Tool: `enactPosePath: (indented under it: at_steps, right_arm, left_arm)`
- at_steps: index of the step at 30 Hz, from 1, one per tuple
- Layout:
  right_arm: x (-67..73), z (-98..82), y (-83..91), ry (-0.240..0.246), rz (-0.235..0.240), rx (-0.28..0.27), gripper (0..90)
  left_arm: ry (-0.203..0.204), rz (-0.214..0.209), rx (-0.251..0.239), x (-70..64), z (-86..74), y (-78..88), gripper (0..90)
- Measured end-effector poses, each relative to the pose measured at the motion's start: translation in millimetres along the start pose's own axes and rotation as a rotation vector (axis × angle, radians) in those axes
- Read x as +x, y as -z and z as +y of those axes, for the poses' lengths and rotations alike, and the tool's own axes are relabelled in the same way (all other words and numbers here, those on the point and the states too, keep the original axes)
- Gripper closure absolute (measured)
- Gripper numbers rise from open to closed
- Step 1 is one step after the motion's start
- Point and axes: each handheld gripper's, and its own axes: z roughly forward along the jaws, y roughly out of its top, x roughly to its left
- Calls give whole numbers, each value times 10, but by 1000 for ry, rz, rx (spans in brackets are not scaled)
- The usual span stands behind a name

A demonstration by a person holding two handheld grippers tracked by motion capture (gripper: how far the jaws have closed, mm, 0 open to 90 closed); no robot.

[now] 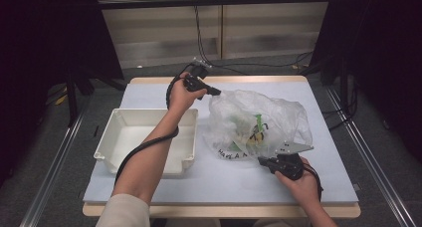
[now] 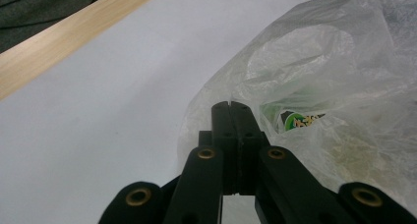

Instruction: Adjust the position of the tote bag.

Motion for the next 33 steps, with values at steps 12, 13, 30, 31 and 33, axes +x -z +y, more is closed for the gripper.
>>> enactPosePath:
  at_steps: [12, 13, 30, 31, 33]
  right_arm:
    - [11, 26, 27, -10, 1, -14, 900]
    - [14, 28, 28, -11, 5, -16, 900]
    - [52, 69, 29, -20, 9, -33, 900]
    - [51, 70, 26, -17, 10, -34, 900]
    - [52, 71, 23, -17, 11, -35, 900]
  left_arm:
    - [3, -11, -37, -153, 34, 143, 720]
    - [-4, -6, -35, -169, 36, 155, 666]
    - [-43, 31, -70, -366, -56, 310, 199]
    - [-42, 32, -71, -372, -60, 315, 188]
    - [-41, 36, -69, -375, -66, 330, 162]
